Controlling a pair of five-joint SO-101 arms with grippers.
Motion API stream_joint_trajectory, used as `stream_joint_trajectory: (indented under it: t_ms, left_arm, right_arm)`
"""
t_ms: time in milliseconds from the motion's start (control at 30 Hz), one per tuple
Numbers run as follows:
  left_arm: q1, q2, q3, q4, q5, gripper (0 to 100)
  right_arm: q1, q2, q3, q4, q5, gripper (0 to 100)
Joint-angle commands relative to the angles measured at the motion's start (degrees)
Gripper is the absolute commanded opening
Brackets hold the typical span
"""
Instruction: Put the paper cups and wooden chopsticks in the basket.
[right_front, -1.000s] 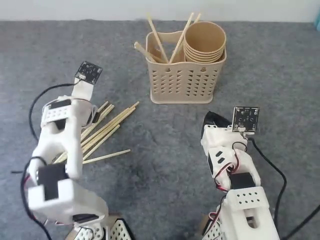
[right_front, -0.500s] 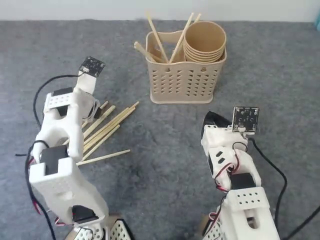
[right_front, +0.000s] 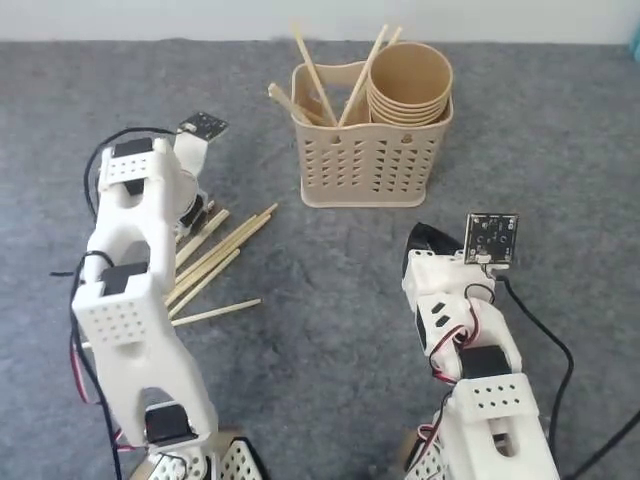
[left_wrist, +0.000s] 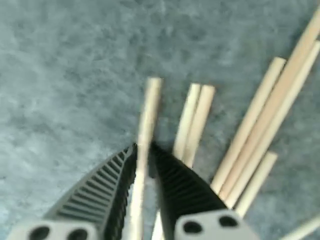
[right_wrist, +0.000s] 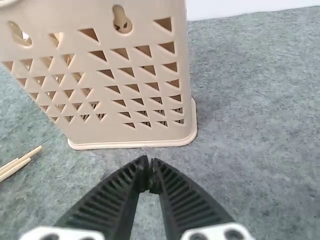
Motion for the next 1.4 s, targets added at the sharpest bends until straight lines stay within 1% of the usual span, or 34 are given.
stream_joint_trajectory:
  t_ms: [0,167,333,467,600,667,767,833,933,1067,1167,1267,1367]
  left_arm:
    - [-2.02,2.02,-4.53,2.90,-0.18,1]
    - [-2.20,-0.35,-9.01,8.62,3.16,1]
    - [-2.37,-7.03,-13.49,13.45,6.59,1]
    - [-3.87,-14.86,-15.34,13.10,10.37,1]
    - [-7.30,-22.95,-15.08,11.25,13.01,1]
    - [-9.85,-26.64,-15.08,11.16,14.07,1]
    - [-14.86,-31.65,-15.08,11.16,14.42,1]
    - [-18.81,-34.02,-15.08,10.64,14.42,1]
    - [-26.81,-36.57,-14.99,7.21,14.42,1]
    - [-38.77,-37.19,-14.90,2.90,14.51,1]
    - [-47.12,-37.19,-11.30,-0.53,14.07,1]
    - [-55.38,-37.54,-6.29,-7.38,13.98,1]
    - [-62.15,-37.27,-1.36,-15.03,14.07,1]
  right_arm:
    - [0.57,-0.13,-0.26,-0.75,0.79,0.9]
    - [0.57,-0.22,-0.26,-0.75,0.79,0.9]
    - [0.48,-0.22,-0.26,-0.66,0.79,0.9]
    - [0.31,-0.22,-0.18,-0.66,0.79,0.9]
    - [-0.04,-0.22,-0.18,0.84,0.97,0.9]
    - [-2.51,-0.22,-0.53,3.65,4.48,0.9]
    - [-8.31,-0.22,-0.18,7.52,12.48,0.9]
    - [-11.21,-0.22,-0.18,9.98,14.77,0.9]
    - [-14.90,-0.04,-0.62,13.85,16.35,0.9]
    - [-22.81,-0.04,-1.85,19.03,17.23,0.9]
    - [-28.79,0.31,-6.15,24.13,17.23,0.9]
    - [-34.77,0.31,-11.08,28.35,18.64,2.0]
    - [-39.87,0.66,-14.24,29.49,19.08,9.0]
